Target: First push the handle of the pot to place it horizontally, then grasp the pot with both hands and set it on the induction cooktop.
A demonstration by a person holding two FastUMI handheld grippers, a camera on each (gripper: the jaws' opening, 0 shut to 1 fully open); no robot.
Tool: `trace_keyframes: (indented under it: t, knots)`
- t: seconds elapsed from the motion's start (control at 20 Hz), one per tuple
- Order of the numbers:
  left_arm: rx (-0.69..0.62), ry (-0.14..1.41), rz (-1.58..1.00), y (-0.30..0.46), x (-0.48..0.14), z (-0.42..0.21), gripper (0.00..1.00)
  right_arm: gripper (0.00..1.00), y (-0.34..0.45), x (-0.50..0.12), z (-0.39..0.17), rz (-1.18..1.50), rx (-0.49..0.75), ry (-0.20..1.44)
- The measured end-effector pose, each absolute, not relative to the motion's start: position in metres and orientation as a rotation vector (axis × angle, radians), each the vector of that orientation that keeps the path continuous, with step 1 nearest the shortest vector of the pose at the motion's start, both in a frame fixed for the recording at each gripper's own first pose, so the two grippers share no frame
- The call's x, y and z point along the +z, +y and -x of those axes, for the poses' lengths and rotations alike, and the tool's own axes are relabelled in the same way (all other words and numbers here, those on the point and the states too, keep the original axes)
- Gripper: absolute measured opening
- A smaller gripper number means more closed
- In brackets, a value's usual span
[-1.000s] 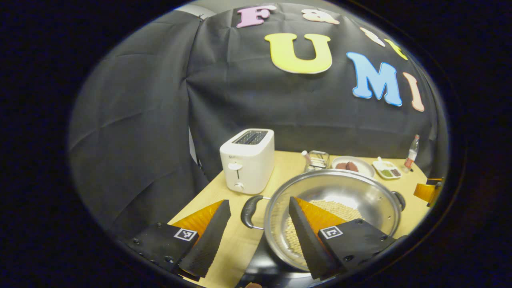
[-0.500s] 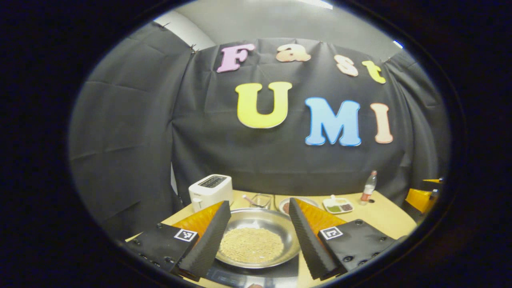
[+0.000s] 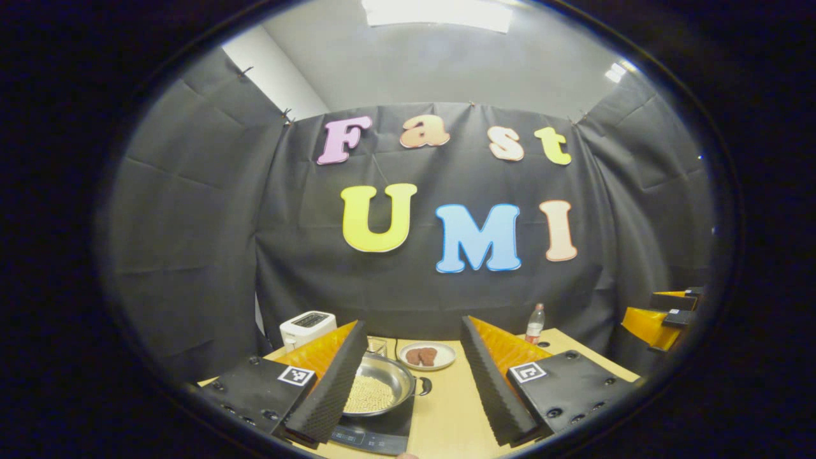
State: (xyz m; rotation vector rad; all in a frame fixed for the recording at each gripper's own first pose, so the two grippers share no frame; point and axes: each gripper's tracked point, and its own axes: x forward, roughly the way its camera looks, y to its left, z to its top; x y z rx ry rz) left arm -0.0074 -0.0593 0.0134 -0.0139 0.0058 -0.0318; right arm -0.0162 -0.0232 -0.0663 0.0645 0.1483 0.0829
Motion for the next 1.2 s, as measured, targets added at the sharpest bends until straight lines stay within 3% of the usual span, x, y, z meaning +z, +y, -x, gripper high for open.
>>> trace_keyframes:
  t: [0.05,0.1,0.75,0.8,0.95,1.0,1.2]
  knots:
    - [-0.039,0.001,0.008,-0.061,0.016,0.012,0.91,0.98,-0.025,-0.064,0.019,-0.068,0.076,0.141]
    - [-0.045,-0.003,0.005,-0.062,0.016,0.014,0.99,0.98,-0.024,-0.061,0.021,-0.072,0.070,0.137]
    - [-0.007,-0.058,0.014,-0.029,0.037,0.030,1.00,0.98,0.013,-0.025,0.027,-0.050,0.116,0.058]
    - [-0.007,-0.056,0.009,-0.027,0.035,0.030,0.95,0.98,0.015,-0.024,0.024,-0.053,0.118,0.054]
    - [0.004,-0.061,-0.002,-0.020,0.040,0.030,0.99,0.98,0.021,-0.021,0.023,-0.053,0.124,0.055]
    - [0.007,-0.062,0.001,-0.018,0.040,0.029,0.92,0.98,0.024,-0.019,0.024,-0.056,0.127,0.053]
    - [0.013,-0.079,-0.007,-0.017,0.047,0.023,0.98,0.98,0.027,-0.013,0.019,-0.053,0.130,0.040]
